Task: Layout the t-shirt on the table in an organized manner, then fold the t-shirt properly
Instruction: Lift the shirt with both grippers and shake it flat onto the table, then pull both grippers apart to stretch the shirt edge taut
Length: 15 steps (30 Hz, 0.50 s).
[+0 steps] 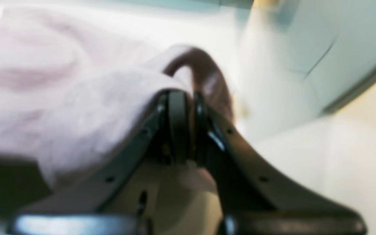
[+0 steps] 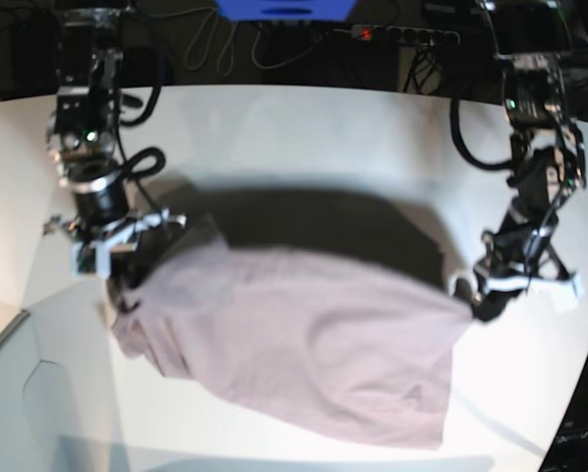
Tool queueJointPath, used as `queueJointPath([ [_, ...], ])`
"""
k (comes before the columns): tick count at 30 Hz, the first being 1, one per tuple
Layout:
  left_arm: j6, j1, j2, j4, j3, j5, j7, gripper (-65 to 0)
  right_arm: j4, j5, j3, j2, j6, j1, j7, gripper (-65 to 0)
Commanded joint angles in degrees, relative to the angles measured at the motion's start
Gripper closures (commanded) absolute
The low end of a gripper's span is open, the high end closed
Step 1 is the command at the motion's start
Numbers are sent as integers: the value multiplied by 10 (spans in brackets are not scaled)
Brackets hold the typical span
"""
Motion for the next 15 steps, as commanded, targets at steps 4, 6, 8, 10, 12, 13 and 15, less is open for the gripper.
queueJointPath([
  [4,-10,64,15,16,-49,-10,-11,-5,-48,3,0,-16,-1,-45,31,0],
  [6,-11,86,13,15,-60,-10,-11,-6,-70,3,0,-17,0,-55,31,0],
  [8,-11,102,9,15,-68,-10,-9,-8,-80,3,0,-17,17,-59,26,0],
  [10,-11,109,8,16,-71,-10,-8,-38,-82,3,4,-17,64,-65,25,-15],
  [12,-11,117,8,19,-72,-10,-8,-118,-73,3,4,-17,97,-75,25,-73],
  [13,-10,121,8,25,-72,-10,-8,-167,-66,3,4,-17,100,-80,25,-102],
  [15,-10,139,8,50,-71,-10,-8,-296,-47,3,5,-16,101,-90,26,-169],
])
